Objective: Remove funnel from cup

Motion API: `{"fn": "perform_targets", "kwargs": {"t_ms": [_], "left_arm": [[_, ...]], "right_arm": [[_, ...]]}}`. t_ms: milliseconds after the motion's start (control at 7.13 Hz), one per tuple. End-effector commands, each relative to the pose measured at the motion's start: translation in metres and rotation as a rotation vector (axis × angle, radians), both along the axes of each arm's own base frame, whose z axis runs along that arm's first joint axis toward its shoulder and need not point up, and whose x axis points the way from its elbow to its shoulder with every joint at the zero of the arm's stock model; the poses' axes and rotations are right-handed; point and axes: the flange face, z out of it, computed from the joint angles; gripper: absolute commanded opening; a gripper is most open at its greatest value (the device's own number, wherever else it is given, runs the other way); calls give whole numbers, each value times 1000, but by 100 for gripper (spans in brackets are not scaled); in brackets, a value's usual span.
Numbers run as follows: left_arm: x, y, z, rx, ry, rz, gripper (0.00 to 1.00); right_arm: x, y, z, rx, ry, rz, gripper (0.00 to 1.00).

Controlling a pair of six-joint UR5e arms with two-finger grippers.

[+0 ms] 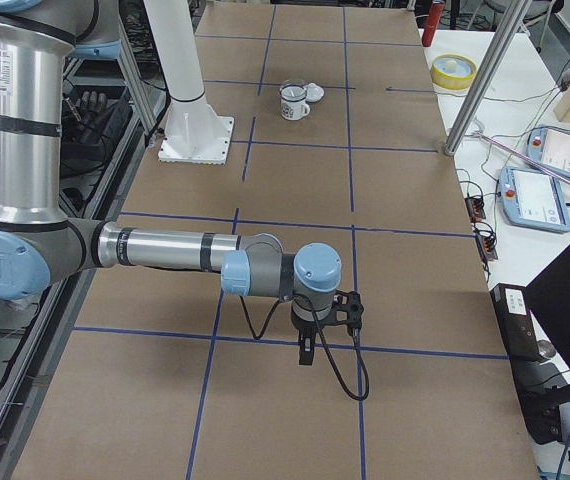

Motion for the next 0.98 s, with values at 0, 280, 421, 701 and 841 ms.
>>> {"fn": "perform_targets", "kwargs": {"t_ms": [0, 280, 421, 701, 841], "left_arm": [[90, 21, -67, -27, 41, 1, 100], [186, 41, -121, -104, 80, -5, 100], [237, 52, -155, -163, 55, -22, 100], [308, 68, -174, -189, 26, 56, 100], [337, 81, -187, -192, 27, 60, 100]], "right_arm": [[0, 0, 0, 0, 0, 0, 100], [0, 0, 0, 0, 0, 0, 100], [0, 0, 0, 0, 0, 0, 100], [0, 0, 0, 0, 0, 0, 100], [0, 1, 1, -2, 0, 0, 100]]}}
